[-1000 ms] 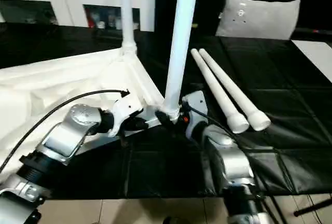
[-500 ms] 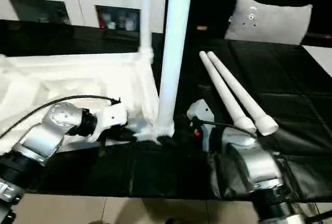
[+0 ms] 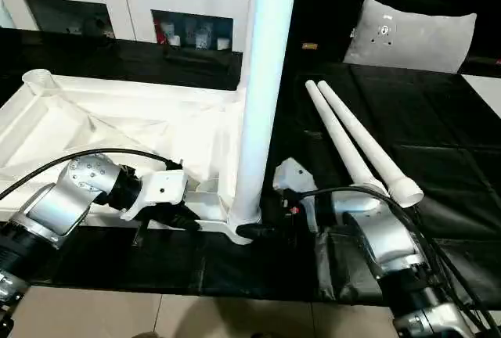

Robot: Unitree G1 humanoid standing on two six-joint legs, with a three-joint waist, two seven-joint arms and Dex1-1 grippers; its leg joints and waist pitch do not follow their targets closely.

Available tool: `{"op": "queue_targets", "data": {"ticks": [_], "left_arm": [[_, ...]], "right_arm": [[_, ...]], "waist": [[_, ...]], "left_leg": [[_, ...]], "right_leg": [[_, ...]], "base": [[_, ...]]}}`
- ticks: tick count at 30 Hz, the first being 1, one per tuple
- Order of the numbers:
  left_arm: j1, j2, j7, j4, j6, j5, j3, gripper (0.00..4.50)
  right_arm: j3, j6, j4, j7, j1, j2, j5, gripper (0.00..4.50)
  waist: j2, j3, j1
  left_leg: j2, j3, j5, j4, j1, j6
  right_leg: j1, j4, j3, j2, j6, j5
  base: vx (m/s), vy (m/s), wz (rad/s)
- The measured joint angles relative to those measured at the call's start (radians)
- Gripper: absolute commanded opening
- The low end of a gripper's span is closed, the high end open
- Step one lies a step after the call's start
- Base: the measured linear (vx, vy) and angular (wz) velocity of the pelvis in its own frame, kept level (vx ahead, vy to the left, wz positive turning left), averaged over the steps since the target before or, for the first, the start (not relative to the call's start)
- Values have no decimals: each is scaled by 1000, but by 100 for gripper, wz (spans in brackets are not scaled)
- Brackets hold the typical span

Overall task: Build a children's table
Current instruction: Rotate leg to tighten

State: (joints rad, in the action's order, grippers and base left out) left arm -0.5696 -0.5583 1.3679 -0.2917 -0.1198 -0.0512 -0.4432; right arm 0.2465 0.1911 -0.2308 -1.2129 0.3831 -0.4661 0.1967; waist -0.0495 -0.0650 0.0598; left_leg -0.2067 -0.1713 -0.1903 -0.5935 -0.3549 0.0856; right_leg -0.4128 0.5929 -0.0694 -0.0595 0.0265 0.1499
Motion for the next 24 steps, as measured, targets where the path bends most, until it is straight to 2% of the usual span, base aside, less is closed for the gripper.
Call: {"op": "queue_targets", "data": {"ticks": [10,18,21,22,24], "left_arm": [[-6,0,3,-10,18,-3,-6,0],[-10,1,10,-18,20,-2,-7,0],[-10,2,10,-17,8,-2,-5,0],[-8,15,0,-9,-26,3,-1,0],[-3,22,-11,-4,-74,8,8,0]], "right_arm": [[9,-27,-19,-32,4,4,-2,281],[9,-25,-19,-34,3,4,3,258],[-4,18,-1,-26,-9,14,21,256],[-20,61,24,-1,-32,28,40,250],[-37,100,47,36,-52,48,56,243]], "waist": [[-2,0,1],[-2,0,0],[-2,1,1],[-2,1,2],[-2,1,-1]], "left_leg": [[0,0,0,-2,0,0],[0,0,0,-2,0,0],[0,0,0,-2,1,0],[0,0,0,-2,1,0],[0,0,0,-2,4,0]], "right_leg": [[0,2,0,0,-5,3],[0,2,0,0,-5,3],[1,2,0,0,-5,3],[1,2,0,0,-5,3],[3,2,1,0,-5,3]], "base": [[0,0,0],[0,0,0],[0,0,0],[0,0,0],[0,0,0]]}}
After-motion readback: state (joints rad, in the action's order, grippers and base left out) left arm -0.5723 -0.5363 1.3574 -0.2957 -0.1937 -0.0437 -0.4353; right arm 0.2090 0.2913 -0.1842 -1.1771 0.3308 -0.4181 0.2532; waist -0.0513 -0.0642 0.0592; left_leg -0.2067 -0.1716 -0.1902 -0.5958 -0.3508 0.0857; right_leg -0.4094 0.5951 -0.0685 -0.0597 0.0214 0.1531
